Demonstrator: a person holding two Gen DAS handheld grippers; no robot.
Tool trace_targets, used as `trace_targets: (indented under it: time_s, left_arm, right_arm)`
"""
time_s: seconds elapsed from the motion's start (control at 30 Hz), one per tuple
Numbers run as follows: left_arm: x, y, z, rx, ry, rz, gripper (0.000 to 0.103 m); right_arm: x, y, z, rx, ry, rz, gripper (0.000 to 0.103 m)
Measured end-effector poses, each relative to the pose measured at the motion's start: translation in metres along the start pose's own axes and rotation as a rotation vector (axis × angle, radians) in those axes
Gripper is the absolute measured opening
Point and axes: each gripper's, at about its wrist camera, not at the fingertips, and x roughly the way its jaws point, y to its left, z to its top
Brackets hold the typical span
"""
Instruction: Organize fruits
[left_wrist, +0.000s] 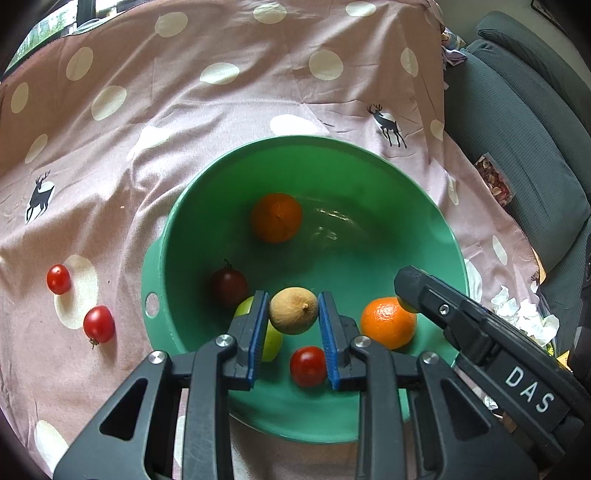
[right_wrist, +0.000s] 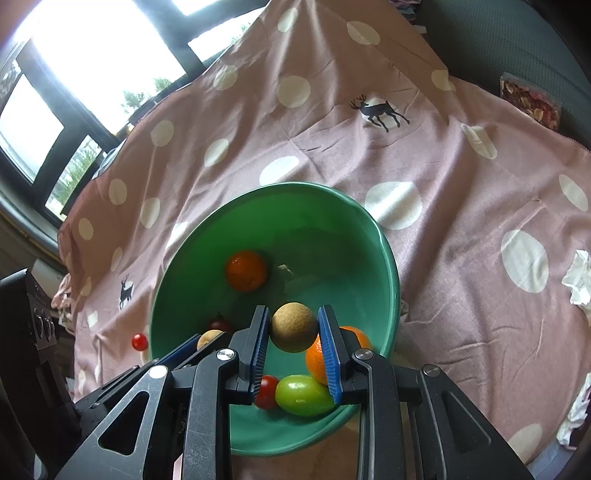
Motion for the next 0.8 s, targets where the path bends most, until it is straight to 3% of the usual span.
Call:
trace_targets:
  time_s: [0.27,0.37,0.47,0.57,0.67,0.7,0.8]
  left_arm:
    - [-0.003,0.003,0.000,-0.010,-0.001,-0.007,0.028]
    - [-0.009,0.006,0.000,-0.018,-0.015,-0.007,0.041]
    - [-0.017,0.011,-0.001,-0.026,-0.026,-0.011,0.046]
    - [-0.028,0.021,-0.001,-0.050,-0.042,-0.028,0.050]
    - [-0.045,0.036,-0.003,-0.080,-0.071,-0.065,0.051]
    - [-0.051,0.041,-0.003,-0.094,-0.076,-0.050,0.058]
    - [-0.073,0.063,-0.007,-0.137,-0.141,-0.005,0.061]
  right_arm:
    - [0.000,0.002,0.000,-0.009,0.001,-0.005,0.029]
    - [-0.002,0.003,0.000,-0.012,-0.008,-0.008,0.029]
    - [-0.004,0.002,0.001,-0.004,-0.016,0.005,0.030]
    - [-0.006,0.005,0.000,-0.006,-0.030,0.003,0.042]
    - [-0.011,0.011,-0.001,-0.022,-0.043,0.022,0.043]
    - [-0.013,0.014,-0.001,-0.034,-0.048,0.029,0.043]
    - [-0.018,0.027,-0.004,-0.068,-0.059,0.066,0.043]
